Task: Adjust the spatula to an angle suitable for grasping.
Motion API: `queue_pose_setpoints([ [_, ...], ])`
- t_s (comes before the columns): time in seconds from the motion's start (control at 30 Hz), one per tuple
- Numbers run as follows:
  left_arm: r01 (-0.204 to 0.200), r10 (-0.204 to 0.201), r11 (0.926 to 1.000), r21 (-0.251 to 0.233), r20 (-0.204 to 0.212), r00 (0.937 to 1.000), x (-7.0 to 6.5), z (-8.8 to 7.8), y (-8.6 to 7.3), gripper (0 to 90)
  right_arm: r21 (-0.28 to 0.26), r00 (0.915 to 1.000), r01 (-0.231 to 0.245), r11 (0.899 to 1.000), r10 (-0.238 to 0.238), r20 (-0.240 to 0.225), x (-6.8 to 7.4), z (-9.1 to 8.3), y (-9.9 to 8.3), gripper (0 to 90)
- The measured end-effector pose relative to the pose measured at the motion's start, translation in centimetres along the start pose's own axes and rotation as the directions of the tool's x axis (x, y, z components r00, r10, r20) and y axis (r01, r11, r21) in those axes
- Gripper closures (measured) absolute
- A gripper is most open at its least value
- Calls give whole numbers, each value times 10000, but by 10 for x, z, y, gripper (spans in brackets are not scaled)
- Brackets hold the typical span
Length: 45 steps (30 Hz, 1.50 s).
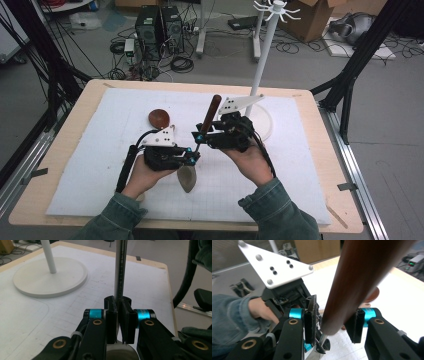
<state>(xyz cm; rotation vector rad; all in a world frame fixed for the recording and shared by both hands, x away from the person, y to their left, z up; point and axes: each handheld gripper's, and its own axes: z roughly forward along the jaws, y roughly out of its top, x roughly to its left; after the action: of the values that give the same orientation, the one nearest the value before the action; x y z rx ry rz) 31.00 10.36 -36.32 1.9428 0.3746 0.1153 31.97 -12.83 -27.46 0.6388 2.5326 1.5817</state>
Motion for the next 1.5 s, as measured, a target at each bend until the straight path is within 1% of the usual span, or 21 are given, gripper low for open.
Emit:
queue_pose_setpoints([
  [0.03, 0, 0, 10000, 0, 0, 10000, 0, 0, 0, 839, -61, 10000, -10, 10000, 10, 79, 0, 1, -1, 653],
  [0.07, 31, -32, 10000, -76, -107, 9999, 0, -1, 0, 839, -141, 9998, -147, 9998, 149, 159, 1, 2, -3, 653],
  [0.1, 31, -32, 10000, -76, -107, 9999, 0, -1, 0, 839, -187, 9997, -115, 9998, 119, 227, 1, 3, -3, 653],
  [0.13, 105, -108, 9999, -120, -258, 9996, 0, -2, 0, 839, -246, 9994, -106, 9996, 114, 314, 1, 4, -4, 664],
  [0.17, 105, -108, 9999, -120, -258, 9996, 0, -2, 0, 839, -246, 9994, -106, 9996, 114, 314, 1, 4, -4, 664],
  [0.2, 155, -163, 9997, -214, -391, 9991, 0, -2, 0, 839, -290, 9991, -163, 9994, 174, 382, 2, 4, -4, 667],
  [0.3, 163, -183, 9994, -301, -662, 9976, -2, -2, 1, 839, -524, 9981, -299, 9982, 327, 520, 2, 5, -4, 711],
  [0.37, 190, -207, 9995, -269, -617, 9979, -2, -2, 1, 838, -531, 9980, -466, 9975, 487, 400, 2, 5, -4, 722],
  [0.43, 245, -259, 9993, -290, -509, 9984, -1, -2, 0, 836, -545, 9982, -495, 9973, 514, 325, 1, 5, -4, 726],
  [0.53, 320, -332, 9989, -337, -335, 9989, 0, -3, -1, 829, -518, 9991, -430, 9977, 431, 19, 0, 6, -4, 732],
  [0.57, 392, -404, 9984, -408, -278, 9988, 1, -4, -1, 805, -505, 9991, -428, 9978, 424, -100, -1, 5, -4, 734],
  [0.6, 416, -425, 9983, -405, -220, 9989, 2, -5, -1, 805, -505, 9991, -428, 9978, 424, -100, -1, 5, -4, 734],
  [0.67, 487, -499, 9976, -499, -246, 9984, 4, -9, -1, 749, -466, 9997, -238, 9986, 234, -89, -4, 3, -4, 735],
  [0.77, 470, -482, 9978, -466, -250, 9985, 4, -12, -1, 727, -431, 9998, -174, 9989, 172, -49, -5, 1, -3, 735],
  [0.8, 473, -483, 9978, -459, -210, 9986, 4, -13, -1, 704, -429, 9999, -151, 9990, 147, -91, -6, 0, -3, 735],
  [0.9, 414, -425, 9979, -492, -209, 9989, 5, -18, -1, 685, -388, 9998, -122, 9992, 116, -142, -8, -3, -1, 735],
  [0.93, 437, -448, 9977, -517, -200, 9988, 5, -20, -1, 659, -346, 9999, 3, 9994, -6, -100, -9, -5, 0, 735],
  [1.13, 423, -442, 9974, -590, -301, 9986, 7, -35, -3, 601, -366, 9999, 22, 9993, -27, -135, -16, -13, -1, 735],
  [1.17, 423, -442, 9974, -590, -301, 9986, 7, -35, -3, 591, -366, 9999, 22, 9993, -27, -135, -16, -13, -1, 735],
  [1.37, 450, -482, 9970, -627, -503, 9976, 10, -48, -6, 545, -332, 9998, 146, 9993, -150, -121, -23, -21, -1, 735],
  [1.5, 399, -436, 9977, -552, -673, 9968, 12, -56, -9, 524, -274, 9998, 47, 9996, -52, -170, -27, -24, -2, 735],
])
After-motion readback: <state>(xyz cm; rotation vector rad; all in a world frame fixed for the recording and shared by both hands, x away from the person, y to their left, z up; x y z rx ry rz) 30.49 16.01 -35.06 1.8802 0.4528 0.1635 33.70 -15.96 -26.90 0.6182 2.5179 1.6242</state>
